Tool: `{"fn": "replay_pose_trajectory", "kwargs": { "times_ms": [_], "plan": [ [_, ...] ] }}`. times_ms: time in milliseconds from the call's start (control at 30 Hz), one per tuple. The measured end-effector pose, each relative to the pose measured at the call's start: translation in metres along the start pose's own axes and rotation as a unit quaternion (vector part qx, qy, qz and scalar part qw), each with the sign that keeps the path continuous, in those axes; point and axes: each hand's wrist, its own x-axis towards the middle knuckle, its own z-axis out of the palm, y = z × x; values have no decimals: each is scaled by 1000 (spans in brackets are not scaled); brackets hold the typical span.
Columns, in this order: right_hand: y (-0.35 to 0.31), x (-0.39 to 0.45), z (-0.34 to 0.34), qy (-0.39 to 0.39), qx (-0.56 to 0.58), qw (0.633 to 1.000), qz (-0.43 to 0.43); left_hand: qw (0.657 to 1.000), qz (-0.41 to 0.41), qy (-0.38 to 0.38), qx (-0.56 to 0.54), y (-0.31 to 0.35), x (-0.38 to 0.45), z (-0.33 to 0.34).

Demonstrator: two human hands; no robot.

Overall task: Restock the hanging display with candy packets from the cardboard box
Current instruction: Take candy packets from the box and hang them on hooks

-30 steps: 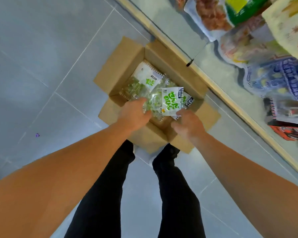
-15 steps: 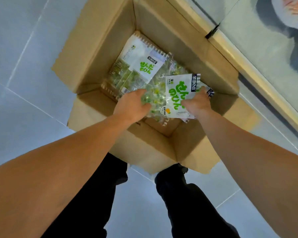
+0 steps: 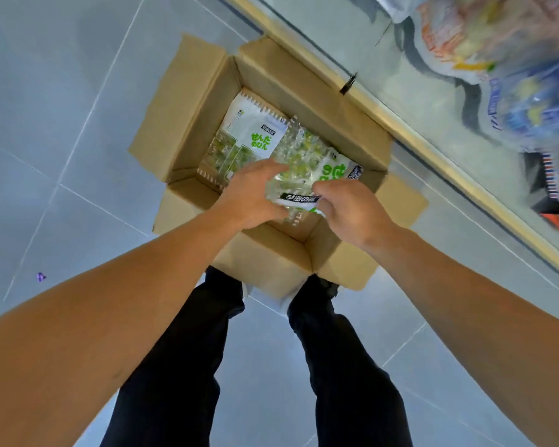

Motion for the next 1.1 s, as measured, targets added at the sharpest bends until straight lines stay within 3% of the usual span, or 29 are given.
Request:
{"fn": "replay_pose_trajectory", "kwargs": {
  "times_ms": [100, 167, 267, 467, 567, 733, 967, 1100],
  "plan": [
    [-20, -24, -45, 41, -21, 999, -14, 999, -1, -36, -14, 33, -27, -17],
    [-28, -39, -66, 134, 23, 991, -2, 996, -11, -39, -85, 51, -44, -27],
    [-52, -68, -99, 236, 63, 968, 51, 989, -21, -27, -146, 86, -86, -43],
    [-93, -145, -153, 335, 185, 913, 139, 964, -54, -8, -261, 148, -179, -65],
    [-111, -197, -170, 289, 273, 898, 188, 943, -83, 9, -322, 178, -224, -71],
    [-140, -282, -192, 197, 364, 891, 186, 884, -67, 10, -462, 235, -303, -71],
    [-174, -359, -216, 149, 491, 848, 132, 853, -36, 9, -521, 280, -380, -67],
    [-203, -395, -205, 186, 511, 834, 95, 852, 4, 15, -523, 289, -420, -71]
  ]
}}
